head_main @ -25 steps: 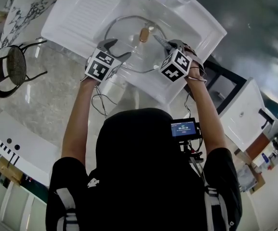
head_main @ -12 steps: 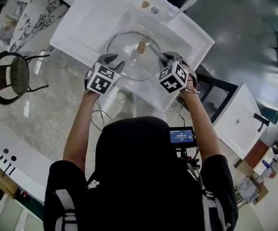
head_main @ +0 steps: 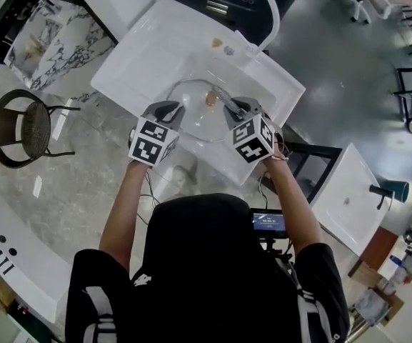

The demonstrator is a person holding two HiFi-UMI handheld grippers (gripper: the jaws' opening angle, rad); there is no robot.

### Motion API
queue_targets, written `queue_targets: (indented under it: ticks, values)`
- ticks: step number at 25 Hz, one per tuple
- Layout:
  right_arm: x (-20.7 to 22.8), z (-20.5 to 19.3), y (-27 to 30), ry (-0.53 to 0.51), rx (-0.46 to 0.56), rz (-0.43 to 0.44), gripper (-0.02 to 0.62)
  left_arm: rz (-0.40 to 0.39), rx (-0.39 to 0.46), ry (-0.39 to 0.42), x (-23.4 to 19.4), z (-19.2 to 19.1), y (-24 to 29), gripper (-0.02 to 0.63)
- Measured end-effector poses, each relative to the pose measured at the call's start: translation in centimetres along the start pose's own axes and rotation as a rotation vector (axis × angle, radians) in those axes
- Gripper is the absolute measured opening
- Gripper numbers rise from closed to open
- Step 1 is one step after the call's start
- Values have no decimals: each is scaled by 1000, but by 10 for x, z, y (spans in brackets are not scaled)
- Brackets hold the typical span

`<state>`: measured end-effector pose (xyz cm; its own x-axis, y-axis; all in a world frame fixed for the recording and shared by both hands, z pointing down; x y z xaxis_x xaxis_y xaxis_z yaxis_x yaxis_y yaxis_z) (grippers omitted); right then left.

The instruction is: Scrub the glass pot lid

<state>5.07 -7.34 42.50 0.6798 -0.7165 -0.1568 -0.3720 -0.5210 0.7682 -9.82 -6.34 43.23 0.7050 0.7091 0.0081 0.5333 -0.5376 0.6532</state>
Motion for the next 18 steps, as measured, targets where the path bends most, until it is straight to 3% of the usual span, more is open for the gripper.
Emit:
queue_targets:
  ticks: [8, 18]
  values:
    - [-5, 57, -41, -2, 118, -21, 69, 66, 97, 68, -10, 45, -53, 29]
    - [-5, 130, -100, 69, 376, -53, 69, 208, 379, 97, -16, 125, -125, 18]
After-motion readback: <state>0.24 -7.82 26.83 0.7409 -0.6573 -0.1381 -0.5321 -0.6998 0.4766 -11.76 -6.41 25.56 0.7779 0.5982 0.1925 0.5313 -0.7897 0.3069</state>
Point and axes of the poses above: the fingertips, and each gripper's own axes: y forward along the fingers, x to its right, z out of its top, the point moved 4 cm from there along -y, backward along the fingers, and after that the axes turned 7 degrees about y, right-handed, at the moved point
